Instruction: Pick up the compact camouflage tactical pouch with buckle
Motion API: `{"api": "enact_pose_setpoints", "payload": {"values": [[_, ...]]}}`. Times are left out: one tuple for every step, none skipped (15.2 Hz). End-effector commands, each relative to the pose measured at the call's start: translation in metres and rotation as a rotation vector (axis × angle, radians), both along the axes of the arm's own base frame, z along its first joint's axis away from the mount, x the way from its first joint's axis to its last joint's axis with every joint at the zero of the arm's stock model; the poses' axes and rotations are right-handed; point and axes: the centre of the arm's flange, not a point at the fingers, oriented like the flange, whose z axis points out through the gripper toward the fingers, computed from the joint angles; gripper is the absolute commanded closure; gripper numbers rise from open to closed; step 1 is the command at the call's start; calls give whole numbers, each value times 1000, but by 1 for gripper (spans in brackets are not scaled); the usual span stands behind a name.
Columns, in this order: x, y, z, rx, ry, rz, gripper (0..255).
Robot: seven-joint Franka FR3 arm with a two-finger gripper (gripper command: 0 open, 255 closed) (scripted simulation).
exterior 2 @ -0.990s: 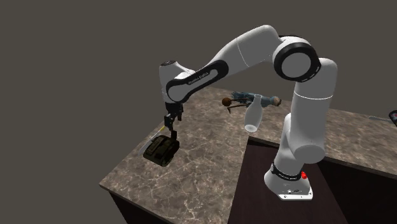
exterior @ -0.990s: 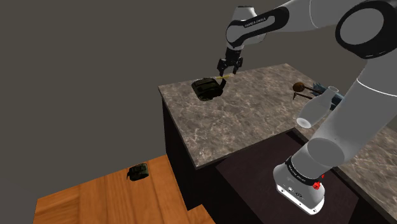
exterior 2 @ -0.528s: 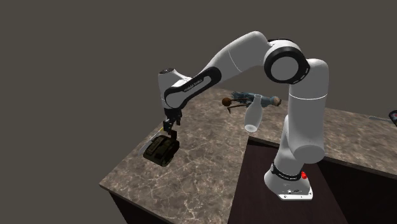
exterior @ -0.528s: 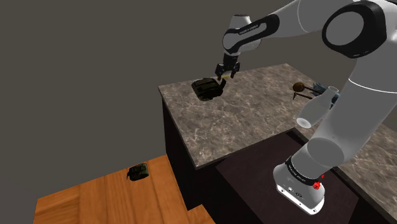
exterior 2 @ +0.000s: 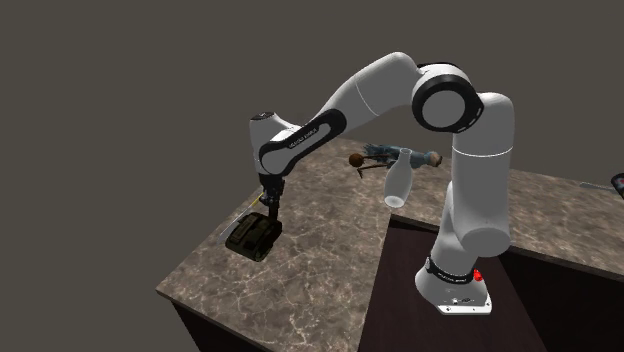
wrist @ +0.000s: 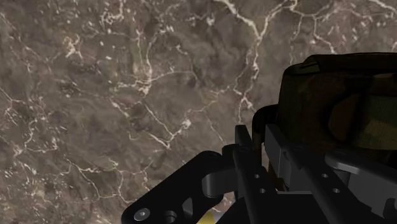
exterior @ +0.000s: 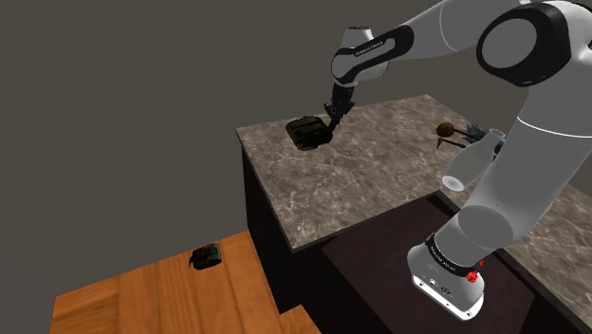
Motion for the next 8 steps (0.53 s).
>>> {"api": "enact_pose_setpoints", "payload": {"values": [[0,0,-1,0,2,0,255],[0,0,-1,0,2,0,255],[0,0,-1,0,2,0,255],[0,0,-1,0,2,0,255],[0,1,0,0,2,0,255],[0,1,5,0,2,0,255],[0,1,10,0,2,0,255],[0,1,16,0,2,0,255]]}}
